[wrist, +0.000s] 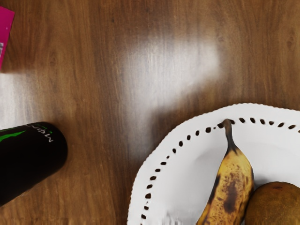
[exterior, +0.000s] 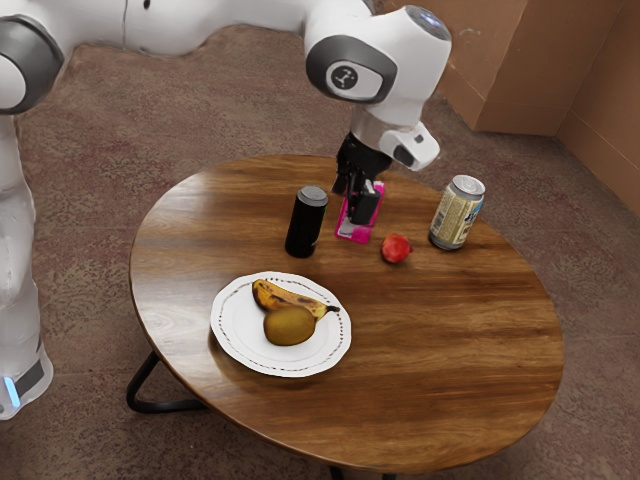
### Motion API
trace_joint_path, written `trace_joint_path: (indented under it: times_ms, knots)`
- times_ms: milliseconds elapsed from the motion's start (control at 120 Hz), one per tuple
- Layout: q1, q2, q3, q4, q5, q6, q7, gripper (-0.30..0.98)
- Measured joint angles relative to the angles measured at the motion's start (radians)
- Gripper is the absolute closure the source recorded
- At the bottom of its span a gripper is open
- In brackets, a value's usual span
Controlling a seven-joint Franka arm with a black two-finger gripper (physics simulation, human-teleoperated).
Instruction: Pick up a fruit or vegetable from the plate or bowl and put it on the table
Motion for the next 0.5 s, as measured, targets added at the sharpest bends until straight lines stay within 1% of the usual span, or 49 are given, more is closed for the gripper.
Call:
trace_joint_path:
  times_ms: [50, 100, 133, 225, 267, 275, 333, 425, 458, 500]
  knots:
    - [0.053, -0.01, -0.062, -0.005, -0.002, 0.025, -0.002, 0.02]
    - [0.068, 0.015, -0.085, -0.01, -0.006, 0.049, -0.004, 0.02]
    - [0.078, 0.009, -0.093, -0.032, -0.01, 0.069, -0.005, 0.02]
    - [0.065, -0.121, -0.105, -0.224, -0.041, 0.166, -0.008, 0.02]
    - [0.076, -0.185, -0.133, -0.302, -0.065, 0.209, -0.01, 0.02]
    - [0.086, -0.198, -0.146, -0.316, -0.071, 0.217, -0.01, 0.02]
    - [0.243, -0.295, -0.313, -0.385, -0.131, 0.266, -0.009, 0.02]
    - [0.438, -0.38, -0.5, -0.412, -0.231, 0.331, 0.004, 0.03]
    - [0.497, -0.397, -0.555, -0.414, -0.27, 0.349, 0.011, 0.03]
    - [0.534, -0.406, -0.593, -0.416, -0.309, 0.368, 0.02, 0.03]
